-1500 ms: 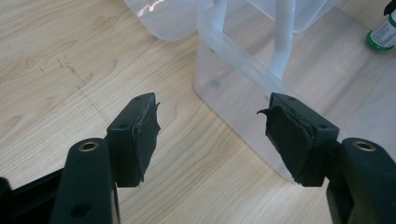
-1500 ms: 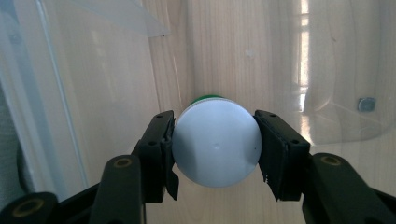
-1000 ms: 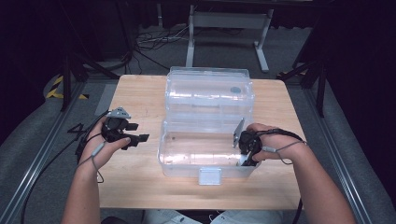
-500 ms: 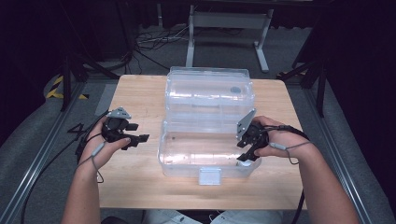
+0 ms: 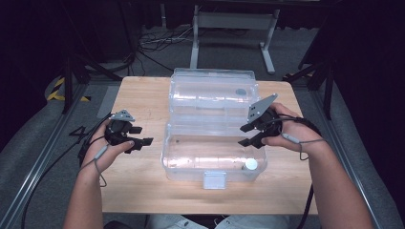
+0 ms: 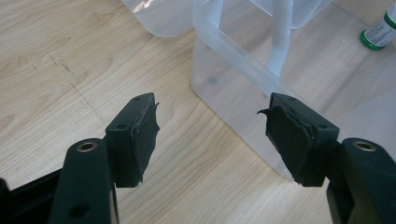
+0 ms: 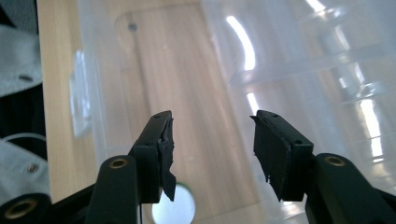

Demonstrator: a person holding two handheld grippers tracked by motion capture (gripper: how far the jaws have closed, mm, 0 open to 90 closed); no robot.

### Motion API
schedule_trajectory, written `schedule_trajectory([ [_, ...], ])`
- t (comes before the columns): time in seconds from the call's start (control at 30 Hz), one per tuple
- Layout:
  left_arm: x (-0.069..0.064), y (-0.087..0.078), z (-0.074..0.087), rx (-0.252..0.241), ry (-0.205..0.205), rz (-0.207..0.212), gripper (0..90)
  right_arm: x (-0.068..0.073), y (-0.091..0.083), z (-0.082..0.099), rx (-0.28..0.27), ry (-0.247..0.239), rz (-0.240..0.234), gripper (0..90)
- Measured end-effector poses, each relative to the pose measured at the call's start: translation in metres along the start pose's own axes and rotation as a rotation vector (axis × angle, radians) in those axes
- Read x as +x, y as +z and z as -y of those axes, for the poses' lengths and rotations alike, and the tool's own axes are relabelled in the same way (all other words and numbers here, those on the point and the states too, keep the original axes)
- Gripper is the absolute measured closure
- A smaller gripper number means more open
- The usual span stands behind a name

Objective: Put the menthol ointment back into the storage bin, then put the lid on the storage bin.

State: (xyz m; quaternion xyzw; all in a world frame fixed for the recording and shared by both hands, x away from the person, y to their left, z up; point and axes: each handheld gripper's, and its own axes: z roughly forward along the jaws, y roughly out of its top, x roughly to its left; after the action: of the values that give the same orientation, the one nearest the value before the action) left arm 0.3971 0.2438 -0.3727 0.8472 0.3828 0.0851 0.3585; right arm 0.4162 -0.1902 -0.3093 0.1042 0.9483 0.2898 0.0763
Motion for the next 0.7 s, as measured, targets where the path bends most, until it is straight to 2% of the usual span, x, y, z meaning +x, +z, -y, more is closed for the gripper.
schedule_trajectory([
  [0.1, -0.001, -0.001, 0.000, -0.005, -0.004, 0.004, 34.6, -0.006, -0.006, -0.006, -0.036, 0.008, 0.016, 48.3],
  [0.2, 0.000, 0.000, 0.000, -0.002, -0.001, 0.002, 34.6, -0.010, -0.009, -0.010, -0.041, 0.010, 0.025, 48.3],
  [0.4, 0.000, -0.001, 0.000, -0.003, 0.004, 0.004, 34.5, -0.020, -0.013, -0.022, -0.088, 0.040, 0.068, 48.2],
  [0.57, -0.001, -0.001, 0.000, -0.004, 0.001, 0.003, 34.5, -0.030, -0.013, -0.032, -0.121, 0.077, 0.094, 48.2],
  [0.7, -0.003, -0.003, 0.003, -0.002, 0.004, 0.006, 34.5, -0.040, -0.010, -0.039, -0.138, 0.089, 0.118, 48.2],
])
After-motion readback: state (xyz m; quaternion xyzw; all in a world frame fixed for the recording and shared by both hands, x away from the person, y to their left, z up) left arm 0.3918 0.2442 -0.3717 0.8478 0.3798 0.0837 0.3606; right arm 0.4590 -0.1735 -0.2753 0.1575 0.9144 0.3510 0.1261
